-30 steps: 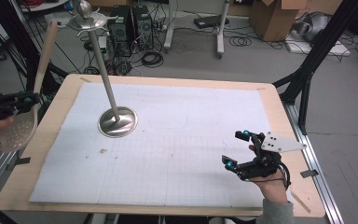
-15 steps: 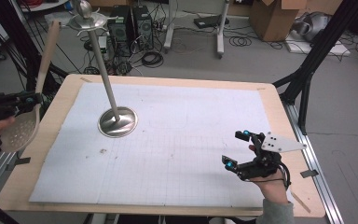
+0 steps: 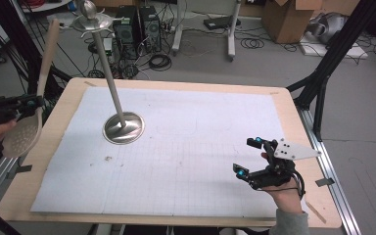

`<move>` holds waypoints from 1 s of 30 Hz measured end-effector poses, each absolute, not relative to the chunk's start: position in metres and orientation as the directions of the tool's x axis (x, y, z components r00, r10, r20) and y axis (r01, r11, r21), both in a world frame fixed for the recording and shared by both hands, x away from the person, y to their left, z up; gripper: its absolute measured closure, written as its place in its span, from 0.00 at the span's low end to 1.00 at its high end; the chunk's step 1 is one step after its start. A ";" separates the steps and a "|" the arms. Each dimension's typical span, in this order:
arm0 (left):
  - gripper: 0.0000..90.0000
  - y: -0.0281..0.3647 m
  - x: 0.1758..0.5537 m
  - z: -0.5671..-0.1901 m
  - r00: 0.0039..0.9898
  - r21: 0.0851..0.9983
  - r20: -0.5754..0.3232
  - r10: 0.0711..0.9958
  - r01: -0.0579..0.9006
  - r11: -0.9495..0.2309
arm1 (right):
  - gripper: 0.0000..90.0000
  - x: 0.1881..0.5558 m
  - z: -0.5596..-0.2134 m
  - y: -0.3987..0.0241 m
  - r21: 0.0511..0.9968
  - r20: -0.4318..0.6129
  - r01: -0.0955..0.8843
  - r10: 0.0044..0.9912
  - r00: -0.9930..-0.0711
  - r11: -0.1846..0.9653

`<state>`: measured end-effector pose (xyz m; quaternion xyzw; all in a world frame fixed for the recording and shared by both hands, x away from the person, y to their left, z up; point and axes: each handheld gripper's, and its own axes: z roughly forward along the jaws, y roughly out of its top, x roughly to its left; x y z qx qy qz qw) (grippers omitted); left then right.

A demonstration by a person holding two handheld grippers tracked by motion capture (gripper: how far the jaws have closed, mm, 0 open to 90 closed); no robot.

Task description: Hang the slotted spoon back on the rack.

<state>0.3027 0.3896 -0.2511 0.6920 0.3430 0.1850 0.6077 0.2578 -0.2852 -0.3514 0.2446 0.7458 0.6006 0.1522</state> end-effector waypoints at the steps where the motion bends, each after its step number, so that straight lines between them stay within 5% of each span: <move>1: 0.86 0.389 0.303 -0.251 0.695 0.967 -0.162 0.701 0.253 -0.027 | 0.03 0.257 -0.351 -0.285 0.970 0.070 0.185 0.549 -0.833 0.157; 30: 0.86 0.379 0.310 -0.259 0.728 0.958 -0.189 0.659 0.285 -0.040 | 0.03 0.257 -0.353 -0.287 0.969 0.067 0.185 0.545 -0.836 0.164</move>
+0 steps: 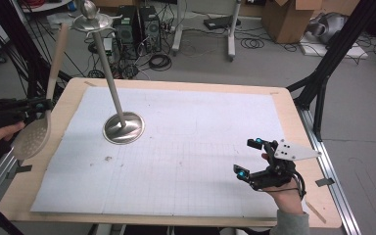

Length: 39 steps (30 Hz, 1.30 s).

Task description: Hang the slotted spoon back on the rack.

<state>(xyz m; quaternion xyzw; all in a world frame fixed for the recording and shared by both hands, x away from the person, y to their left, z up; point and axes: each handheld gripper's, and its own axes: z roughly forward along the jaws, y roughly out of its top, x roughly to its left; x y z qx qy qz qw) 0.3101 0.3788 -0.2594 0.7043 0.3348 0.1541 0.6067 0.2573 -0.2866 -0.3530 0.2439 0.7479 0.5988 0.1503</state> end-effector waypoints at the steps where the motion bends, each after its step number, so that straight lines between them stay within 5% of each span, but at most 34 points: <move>1: 0.86 0.377 0.311 -0.260 0.726 0.957 -0.188 0.662 0.286 -0.042 | 0.03 0.257 -0.353 -0.287 0.969 0.066 0.184 0.545 -0.836 0.165; 39: 0.86 0.332 0.336 -0.266 0.659 0.929 -0.124 0.742 0.341 -0.147 | 0.03 0.257 -0.353 -0.288 0.969 0.069 0.185 0.543 -0.837 0.163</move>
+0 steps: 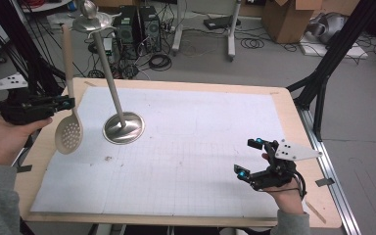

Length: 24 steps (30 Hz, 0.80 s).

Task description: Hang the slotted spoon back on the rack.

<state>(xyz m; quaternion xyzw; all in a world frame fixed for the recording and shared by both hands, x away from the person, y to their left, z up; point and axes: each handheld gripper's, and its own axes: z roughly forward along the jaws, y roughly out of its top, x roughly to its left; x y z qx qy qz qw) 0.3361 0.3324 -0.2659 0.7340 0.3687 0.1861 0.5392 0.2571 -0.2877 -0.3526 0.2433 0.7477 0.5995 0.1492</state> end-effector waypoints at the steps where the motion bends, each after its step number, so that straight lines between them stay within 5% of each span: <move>1: 0.86 0.331 0.337 -0.266 0.657 0.927 -0.124 0.744 0.344 -0.150 | 0.03 0.257 -0.353 -0.288 0.969 0.067 0.183 0.542 -0.837 0.164; 24: 0.86 0.311 0.349 -0.266 0.629 0.909 -0.128 0.767 0.384 -0.163 | 0.03 0.258 -0.353 -0.289 0.970 0.072 0.186 0.541 -0.838 0.158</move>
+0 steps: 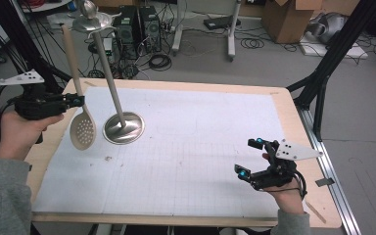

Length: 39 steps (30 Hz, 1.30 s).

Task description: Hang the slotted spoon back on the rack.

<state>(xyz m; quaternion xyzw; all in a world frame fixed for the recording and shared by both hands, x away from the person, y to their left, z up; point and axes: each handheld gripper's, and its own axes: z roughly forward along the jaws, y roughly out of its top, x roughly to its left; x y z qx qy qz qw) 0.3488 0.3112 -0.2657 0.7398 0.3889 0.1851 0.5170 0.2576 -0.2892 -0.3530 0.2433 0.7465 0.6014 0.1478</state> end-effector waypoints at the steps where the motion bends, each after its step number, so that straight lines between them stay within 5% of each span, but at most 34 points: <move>1: 0.86 0.310 0.349 -0.266 0.627 0.910 -0.132 0.768 0.384 -0.157 | 0.03 0.257 -0.353 -0.289 0.969 0.073 0.187 0.542 -0.837 0.158; 32: 0.85 0.302 0.361 -0.273 0.631 0.915 -0.114 0.767 0.367 -0.166 | 0.03 0.256 -0.353 -0.289 0.969 0.074 0.188 0.540 -0.839 0.159; 39: 0.76 0.304 0.361 -0.271 0.640 0.928 -0.115 0.759 0.342 -0.148 | 0.03 0.257 -0.353 -0.289 0.970 0.071 0.184 0.540 -0.838 0.159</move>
